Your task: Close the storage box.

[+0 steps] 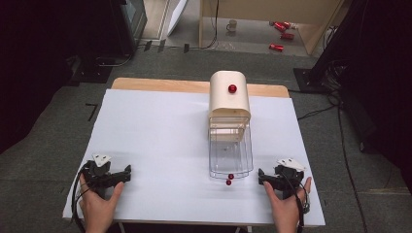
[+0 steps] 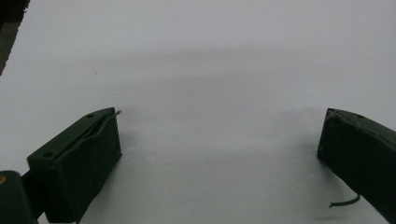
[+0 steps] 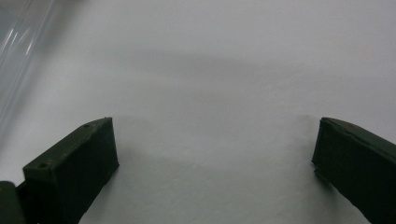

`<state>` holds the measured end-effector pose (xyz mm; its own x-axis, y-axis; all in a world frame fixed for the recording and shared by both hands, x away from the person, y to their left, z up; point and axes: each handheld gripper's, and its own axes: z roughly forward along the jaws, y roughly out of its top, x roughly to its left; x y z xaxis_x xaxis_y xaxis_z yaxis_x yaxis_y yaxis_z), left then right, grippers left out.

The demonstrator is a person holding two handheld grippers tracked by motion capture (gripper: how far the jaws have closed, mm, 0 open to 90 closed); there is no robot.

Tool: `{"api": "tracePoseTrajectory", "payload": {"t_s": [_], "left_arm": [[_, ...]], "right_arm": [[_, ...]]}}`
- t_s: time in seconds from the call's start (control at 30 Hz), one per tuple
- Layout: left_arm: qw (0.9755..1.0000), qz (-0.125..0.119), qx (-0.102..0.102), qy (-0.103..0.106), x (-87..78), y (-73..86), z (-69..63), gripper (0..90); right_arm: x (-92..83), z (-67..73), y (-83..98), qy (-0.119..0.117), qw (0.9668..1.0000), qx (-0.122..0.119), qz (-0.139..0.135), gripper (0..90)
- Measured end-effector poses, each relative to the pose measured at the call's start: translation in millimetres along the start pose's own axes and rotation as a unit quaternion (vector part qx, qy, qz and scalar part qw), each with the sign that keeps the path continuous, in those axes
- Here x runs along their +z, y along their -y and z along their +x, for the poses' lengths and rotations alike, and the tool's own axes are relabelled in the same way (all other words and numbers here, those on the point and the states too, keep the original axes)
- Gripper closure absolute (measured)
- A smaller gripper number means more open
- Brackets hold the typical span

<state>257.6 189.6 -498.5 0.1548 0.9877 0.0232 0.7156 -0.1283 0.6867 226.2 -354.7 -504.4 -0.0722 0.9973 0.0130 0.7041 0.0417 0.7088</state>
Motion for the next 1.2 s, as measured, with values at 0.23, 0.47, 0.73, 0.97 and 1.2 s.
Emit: {"api": "tracePoseTrajectory", "payload": {"t_s": [0.23, 0.47, 0.73, 0.97, 1.2], "left_arm": [[1.0000, 0.000, 0.000, 0.000, 0.0, 0.0, -0.1, 0.0], [1.0000, 0.000, 0.000, 0.000, 0.1, -0.1, -0.1, 0.0], [1.0000, 0.000, 0.000, 0.000, 0.1, -0.1, -0.1, 0.0], [1.0000, 0.000, 0.001, 0.000, 0.1, -0.1, -0.2, 0.0], [1.0000, 0.000, 0.001, -0.001, 0.1, -0.1, -0.2, 0.0]], "right_arm": [[-4.7, 8.2, 3.9, 0.032, 0.9992, 0.022, -0.005, 1.5], [-20.1, 22.3, 9.0, 0.040, 0.9987, 0.031, 0.010, 12.5], [-31.4, 36.8, 10.4, 0.013, 0.9998, 0.013, -0.007, 12.5], [-40.9, 48.1, 10.9, -0.006, 0.9999, 0.003, -0.013, 13.1], [-48.4, 61.0, 10.6, -0.031, 0.9993, -0.013, -0.018, 14.4]]}}
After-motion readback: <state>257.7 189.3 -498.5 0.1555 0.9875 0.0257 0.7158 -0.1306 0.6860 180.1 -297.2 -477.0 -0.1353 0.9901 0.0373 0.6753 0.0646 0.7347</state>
